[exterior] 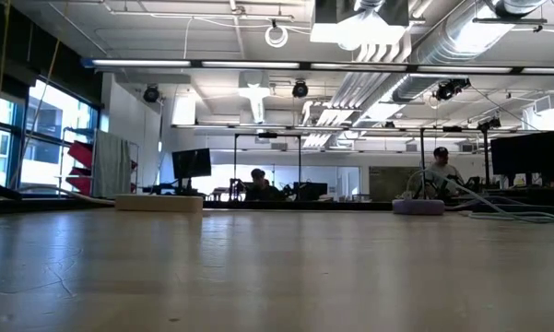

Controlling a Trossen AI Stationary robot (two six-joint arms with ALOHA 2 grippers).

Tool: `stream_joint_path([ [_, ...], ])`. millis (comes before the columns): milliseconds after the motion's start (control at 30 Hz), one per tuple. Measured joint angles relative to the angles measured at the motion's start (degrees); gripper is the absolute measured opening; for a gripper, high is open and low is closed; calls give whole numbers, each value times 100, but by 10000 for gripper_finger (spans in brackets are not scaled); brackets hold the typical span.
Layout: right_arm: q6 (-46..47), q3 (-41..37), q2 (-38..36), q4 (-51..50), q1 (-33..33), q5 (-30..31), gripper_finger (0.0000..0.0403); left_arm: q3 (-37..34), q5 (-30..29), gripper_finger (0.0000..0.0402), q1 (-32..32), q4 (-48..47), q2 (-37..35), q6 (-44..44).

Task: Insert USB
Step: Insert the black charger cable into the white charger adapter in the bottom white outlet extension, then return to Home Position

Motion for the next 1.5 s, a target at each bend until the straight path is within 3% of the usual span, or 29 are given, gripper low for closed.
stream_joint_path([
  [300, -63, 515, -10, -85, -38, 90, 200, -1, -19, 87, 1, -60, 0, 21],
  [467, -178, 1051, -18, -303, -29, 414, 241, -2, -143, 87, 2, -81, 1, 105],
  [667, -184, 1514, -34, -364, -51, 1300, 244, -2, -220, 87, 2, -81, 2, 111],
  [900, -430, 1505, -44, -84, -126, 2172, 243, -2, -221, 87, 1, -90, 1, 111],
  [1133, -1504, 1496, -47, 366, -153, 4289, 243, -2, -234, 87, 2, -547, 2, 352],
  [1267, -1936, 1496, 13, 323, -259, 5089, 243, -2, -428, 87, 0, -905, 2, 259],
  [1400, -1860, 1495, 307, 9, -492, 5447, 243, -2, -568, 87, -9, -947, 2, 151],
  [1500, -1510, 1491, 440, -359, -762, 5218, 242, -2, -568, 87, -9, -853, -6, 67],
])
